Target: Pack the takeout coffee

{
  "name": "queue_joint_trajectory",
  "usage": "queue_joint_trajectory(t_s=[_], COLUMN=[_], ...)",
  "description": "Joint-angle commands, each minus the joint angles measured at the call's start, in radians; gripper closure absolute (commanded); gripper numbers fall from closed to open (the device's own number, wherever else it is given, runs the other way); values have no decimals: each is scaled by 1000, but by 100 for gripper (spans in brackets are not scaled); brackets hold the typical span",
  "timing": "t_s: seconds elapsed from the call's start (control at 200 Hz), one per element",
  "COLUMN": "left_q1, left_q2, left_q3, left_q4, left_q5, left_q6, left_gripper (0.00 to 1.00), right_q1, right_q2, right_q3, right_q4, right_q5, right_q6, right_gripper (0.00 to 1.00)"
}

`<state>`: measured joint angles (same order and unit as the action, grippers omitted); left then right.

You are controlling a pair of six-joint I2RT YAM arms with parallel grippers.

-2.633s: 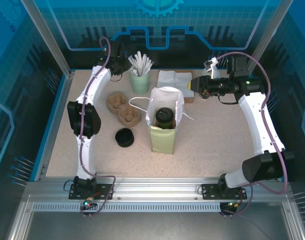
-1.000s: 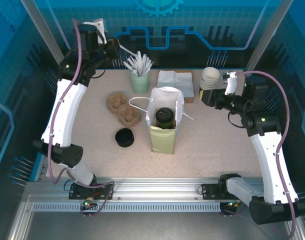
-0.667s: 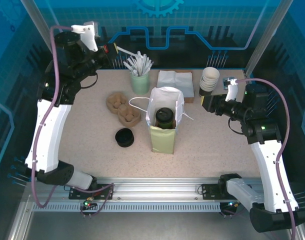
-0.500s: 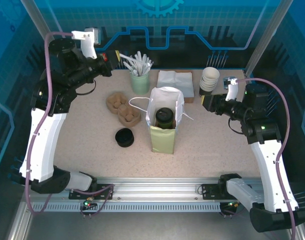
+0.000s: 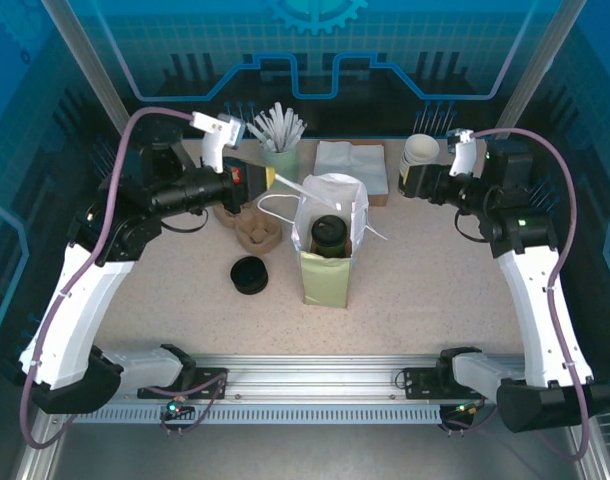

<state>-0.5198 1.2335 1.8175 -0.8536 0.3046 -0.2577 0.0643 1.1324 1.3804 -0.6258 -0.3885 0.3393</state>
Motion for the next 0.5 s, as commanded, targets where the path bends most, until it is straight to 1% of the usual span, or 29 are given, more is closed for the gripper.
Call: queue_joint_trajectory(t_s=[0.0, 0.185, 0.495], left_q1=[-38, -109, -160], left_q2=[-18, 10, 82], left_q3=[-37, -38, -62], left_q4=[-50, -110, -176], left_q5=[-11, -59, -84], left_q6=[40, 76, 98], left_gripper=[100, 100, 100], right_q1=[-14, -14, -9], right_q2=[30, 111, 199], right_q3=[42, 106, 154], right_q4=[35, 26, 37], right_q5=[5, 36, 45], right_q6=[-6, -13, 5], right_gripper=[53, 52, 53])
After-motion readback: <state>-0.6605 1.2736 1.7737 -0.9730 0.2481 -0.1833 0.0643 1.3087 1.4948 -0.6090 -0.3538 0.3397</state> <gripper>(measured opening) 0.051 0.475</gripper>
